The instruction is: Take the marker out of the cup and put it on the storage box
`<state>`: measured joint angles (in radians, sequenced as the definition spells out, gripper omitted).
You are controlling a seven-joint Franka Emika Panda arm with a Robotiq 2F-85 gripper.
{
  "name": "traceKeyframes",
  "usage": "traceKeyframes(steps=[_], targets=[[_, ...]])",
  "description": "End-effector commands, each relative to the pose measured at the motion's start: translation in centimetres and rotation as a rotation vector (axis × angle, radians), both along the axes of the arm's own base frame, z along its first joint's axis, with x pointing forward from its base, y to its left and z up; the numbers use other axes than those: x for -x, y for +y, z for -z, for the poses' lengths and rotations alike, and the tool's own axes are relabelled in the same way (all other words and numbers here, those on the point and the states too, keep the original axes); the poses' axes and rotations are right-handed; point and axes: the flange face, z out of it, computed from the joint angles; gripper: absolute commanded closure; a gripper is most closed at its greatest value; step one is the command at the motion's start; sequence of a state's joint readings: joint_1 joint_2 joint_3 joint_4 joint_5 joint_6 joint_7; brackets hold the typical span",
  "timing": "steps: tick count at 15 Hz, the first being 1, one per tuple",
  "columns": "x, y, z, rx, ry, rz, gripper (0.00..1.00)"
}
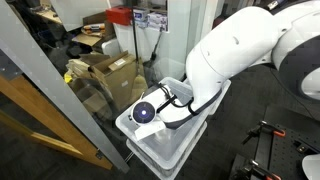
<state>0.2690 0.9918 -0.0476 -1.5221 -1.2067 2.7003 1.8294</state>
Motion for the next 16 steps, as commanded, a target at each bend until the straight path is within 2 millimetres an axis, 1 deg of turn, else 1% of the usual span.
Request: traceKeyframes(steps=[1,4,7,13,16], targets=[[1.1,-0.1,-2.3,-0.004,-0.026,0.039,0.95],[1.8,-0.3,-3.5,-0.005,-0.036,0.057,0.95],[2.7,-0.6,-5.0,0.008,-0.063,0.08,0.95],[4.9,-2.2,-9.3,0.046,-0.159,0.156,0.95],[5.6,-3.3,-11.3,0.051,-0.218,0.227,0.95]])
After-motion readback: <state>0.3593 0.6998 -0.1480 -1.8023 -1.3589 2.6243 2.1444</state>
